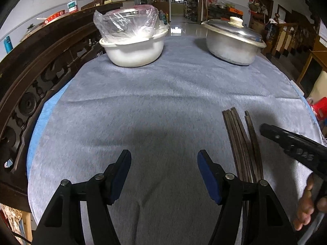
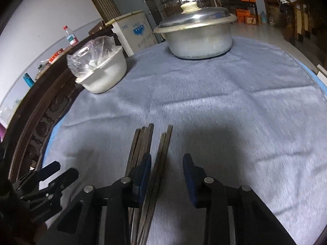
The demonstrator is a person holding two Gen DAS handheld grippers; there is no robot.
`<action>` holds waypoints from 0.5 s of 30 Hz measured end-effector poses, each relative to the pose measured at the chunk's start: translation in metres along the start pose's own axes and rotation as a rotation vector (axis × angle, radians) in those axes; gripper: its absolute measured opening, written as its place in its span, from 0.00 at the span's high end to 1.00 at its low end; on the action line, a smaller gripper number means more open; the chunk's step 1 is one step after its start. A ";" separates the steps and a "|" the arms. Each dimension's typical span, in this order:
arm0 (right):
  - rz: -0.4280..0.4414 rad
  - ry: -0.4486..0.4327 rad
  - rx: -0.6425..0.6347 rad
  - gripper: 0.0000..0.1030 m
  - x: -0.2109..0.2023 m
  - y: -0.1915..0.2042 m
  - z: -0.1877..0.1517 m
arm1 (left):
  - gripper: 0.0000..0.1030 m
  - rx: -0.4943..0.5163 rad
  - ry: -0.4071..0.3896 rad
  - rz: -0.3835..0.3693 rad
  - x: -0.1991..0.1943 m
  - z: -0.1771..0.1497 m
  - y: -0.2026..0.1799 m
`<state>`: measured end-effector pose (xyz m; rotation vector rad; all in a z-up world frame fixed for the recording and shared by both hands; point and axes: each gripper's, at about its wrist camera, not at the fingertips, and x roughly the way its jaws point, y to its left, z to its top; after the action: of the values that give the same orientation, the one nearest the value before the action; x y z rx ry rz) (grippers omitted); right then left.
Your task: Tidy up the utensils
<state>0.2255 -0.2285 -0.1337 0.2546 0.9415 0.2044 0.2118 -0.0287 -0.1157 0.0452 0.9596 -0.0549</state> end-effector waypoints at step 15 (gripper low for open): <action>-0.053 0.024 0.051 0.87 -0.006 -0.032 0.000 | 0.34 0.067 0.081 -0.141 0.043 0.033 -0.044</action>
<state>0.2243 -0.2604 -0.1384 0.2741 0.9770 0.1349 0.2604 -0.0761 -0.1333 0.0419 1.0406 -0.2161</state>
